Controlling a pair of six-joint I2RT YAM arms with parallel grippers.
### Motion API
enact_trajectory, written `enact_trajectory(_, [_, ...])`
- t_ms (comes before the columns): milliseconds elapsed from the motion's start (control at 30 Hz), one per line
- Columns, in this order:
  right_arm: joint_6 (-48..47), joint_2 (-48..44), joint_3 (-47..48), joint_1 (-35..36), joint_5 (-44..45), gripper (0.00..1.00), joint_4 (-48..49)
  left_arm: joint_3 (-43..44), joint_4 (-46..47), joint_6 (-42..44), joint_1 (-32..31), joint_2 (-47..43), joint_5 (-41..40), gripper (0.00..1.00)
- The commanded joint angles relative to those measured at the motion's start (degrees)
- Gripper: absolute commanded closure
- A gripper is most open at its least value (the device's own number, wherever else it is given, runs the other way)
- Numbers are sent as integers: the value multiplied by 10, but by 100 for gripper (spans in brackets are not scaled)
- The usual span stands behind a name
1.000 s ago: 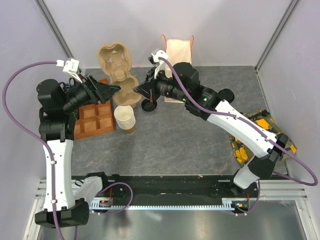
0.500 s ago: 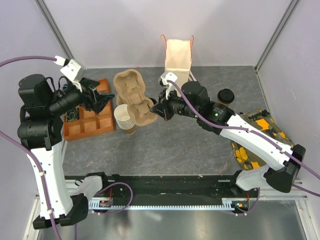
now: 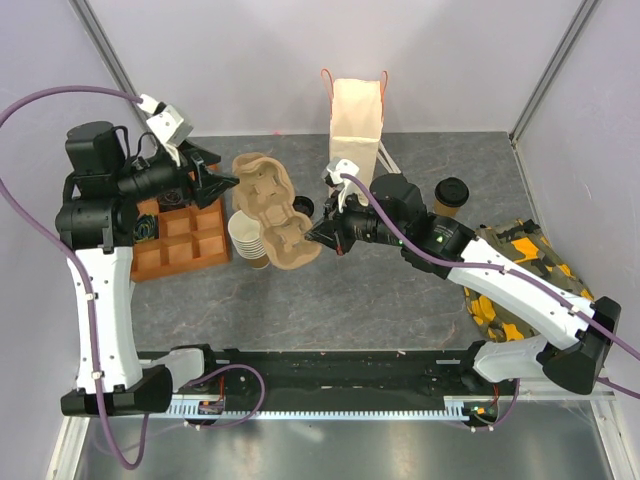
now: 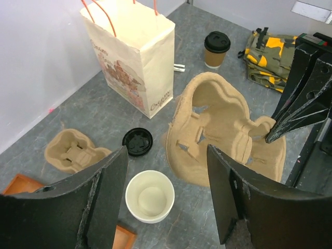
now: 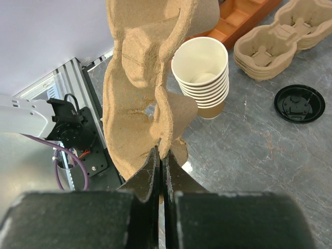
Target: Pack the takeout coffee
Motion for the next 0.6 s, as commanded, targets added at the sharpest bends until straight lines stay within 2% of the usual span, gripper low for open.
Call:
enact_trajectory(0, [-5, -17, 1, 4, -17, 100, 24, -5, 23, 26, -29, -2, 9, 31])
enact_trajectory(100, [-8, -16, 0, 9, -18, 100, 24, -22, 22, 25, -43, -3, 1, 33])
enact_trajectory(167, [-10, -15, 0, 9, -18, 100, 24, -30, 22, 33, -76, -6, -9, 38])
enact_trajectory(267, [-17, -17, 0, 12, -23, 100, 23, -37, 22, 36, -90, -3, -24, 44])
enact_trajectory(400, [-43, -24, -5, 22, -29, 100, 11, -34, 22, 36, -91, 5, -31, 48])
enact_trajectory(567, [-84, -36, -7, 29, -15, 100, -19, -37, 9, 56, -91, 5, -26, 60])
